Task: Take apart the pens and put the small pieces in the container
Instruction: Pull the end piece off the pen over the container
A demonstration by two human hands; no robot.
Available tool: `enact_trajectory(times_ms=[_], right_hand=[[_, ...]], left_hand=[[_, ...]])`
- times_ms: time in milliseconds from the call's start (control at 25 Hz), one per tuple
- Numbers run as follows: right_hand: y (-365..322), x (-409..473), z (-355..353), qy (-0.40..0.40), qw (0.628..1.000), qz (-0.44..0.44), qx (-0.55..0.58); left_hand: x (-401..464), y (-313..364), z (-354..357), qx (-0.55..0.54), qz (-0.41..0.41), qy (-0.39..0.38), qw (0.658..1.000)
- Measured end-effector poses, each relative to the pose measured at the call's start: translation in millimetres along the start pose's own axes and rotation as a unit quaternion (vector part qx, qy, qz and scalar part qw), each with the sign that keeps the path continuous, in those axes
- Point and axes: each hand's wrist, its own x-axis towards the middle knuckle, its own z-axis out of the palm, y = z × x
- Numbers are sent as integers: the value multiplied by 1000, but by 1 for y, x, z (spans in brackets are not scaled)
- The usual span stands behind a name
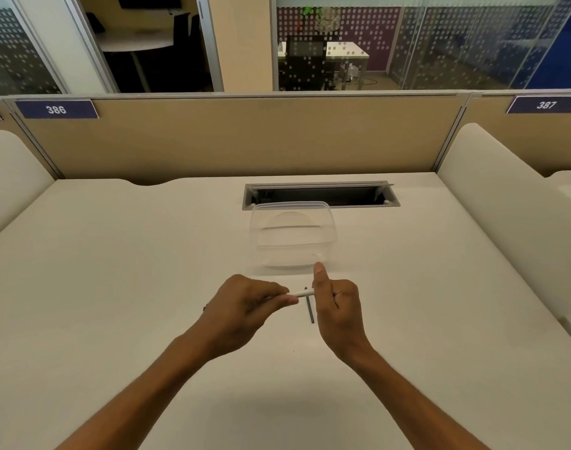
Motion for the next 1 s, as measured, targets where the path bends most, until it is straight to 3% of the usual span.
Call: enact_trajectory(times_ms=[80, 160, 240, 320, 400, 480, 560, 640, 720, 800, 1000], right_hand=[[-6, 3, -2, -5, 998, -67, -1], [-14, 7, -8, -9, 979, -201, -39], [-19, 12, -14, -19, 938, -333, -98], [-17, 17, -17, -15, 916, -375, -140], [-18, 18, -15, -7, 945, -295, -140], [-18, 15, -10, 3, 984, -153, -96], [-16, 14, -3, 0, 999, -14, -44], [-15, 15, -1, -22, 995, 94, -16], [-17, 16, -1, -45, 987, 154, -2], [-20, 15, -2, -44, 990, 130, 13], [-31, 16, -7, -9, 994, -111, 1]], left_hand=[[5, 6, -12, -127, -44, -49, 990], [9, 9, -25, -226, -86, -137, 961], [12, 11, -35, -280, -108, -219, 929], [13, 13, -37, -277, -109, -214, 930], [12, 17, -31, -204, -85, -117, 968], [9, 16, -23, 23, 25, 1, 999], [5, 12, -16, 271, 144, 77, 949], [3, 9, -10, 355, 202, 110, 906], [2, 6, -8, 367, 227, 126, 893], [4, 7, -11, 348, 218, 118, 904], [9, 23, -27, 78, 72, 35, 994]])
